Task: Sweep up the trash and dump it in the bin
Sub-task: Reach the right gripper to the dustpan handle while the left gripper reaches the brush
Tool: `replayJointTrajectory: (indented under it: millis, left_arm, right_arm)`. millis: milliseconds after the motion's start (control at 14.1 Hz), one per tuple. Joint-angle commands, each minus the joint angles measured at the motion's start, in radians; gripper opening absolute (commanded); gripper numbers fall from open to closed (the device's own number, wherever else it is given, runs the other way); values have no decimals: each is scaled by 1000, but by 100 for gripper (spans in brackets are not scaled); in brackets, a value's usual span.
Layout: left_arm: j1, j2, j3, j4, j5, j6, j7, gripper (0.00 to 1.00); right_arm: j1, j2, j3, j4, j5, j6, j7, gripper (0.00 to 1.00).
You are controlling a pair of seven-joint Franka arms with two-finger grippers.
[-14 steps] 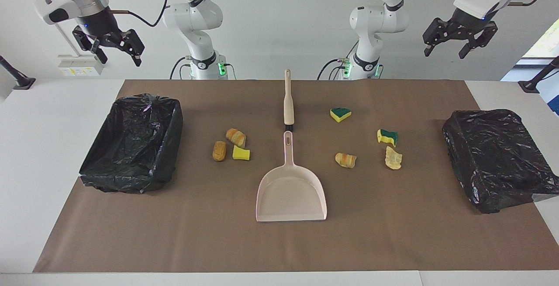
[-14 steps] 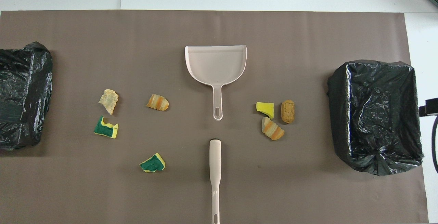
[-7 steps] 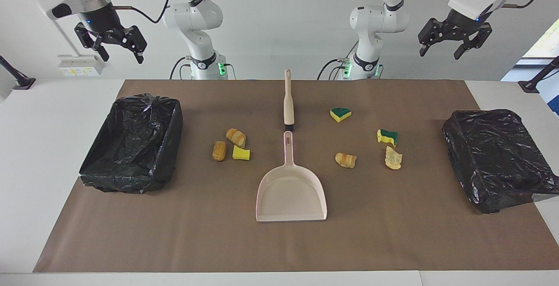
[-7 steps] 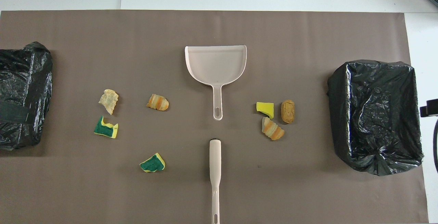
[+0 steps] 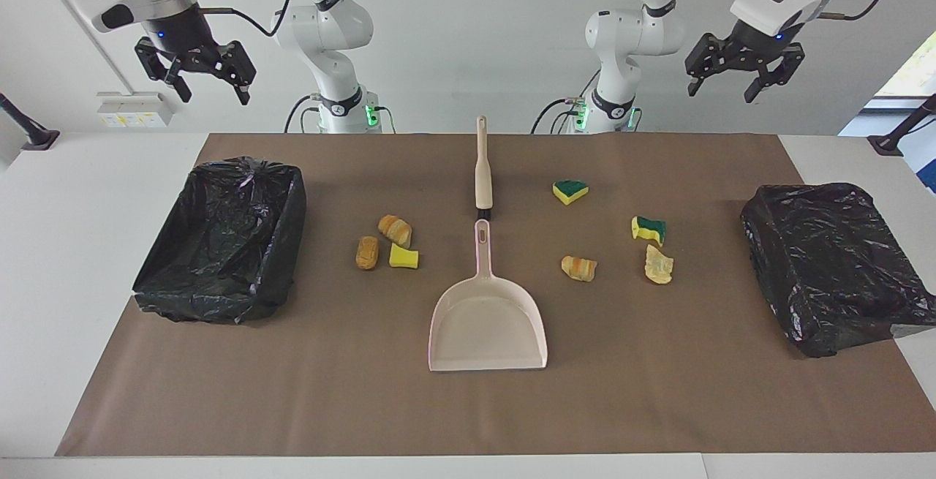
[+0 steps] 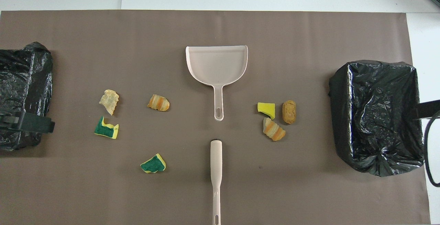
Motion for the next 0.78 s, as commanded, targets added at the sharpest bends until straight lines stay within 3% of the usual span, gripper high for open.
replayJointTrajectory:
  millis: [0,569,712]
  left_arm:
    - [-108,-121,-6,-209,-12,116,-164,100]
    - [-492,-107,-10,-531,-18,489,-583,100]
    - [-591,-98,-10,-635,-18,616,-675,100]
  right_arm:
    - [45,38,12,5,63,16,122,100]
    - [169,241,35,38,109,283,358,100]
    - [172,271,35,41,108,298,361,100]
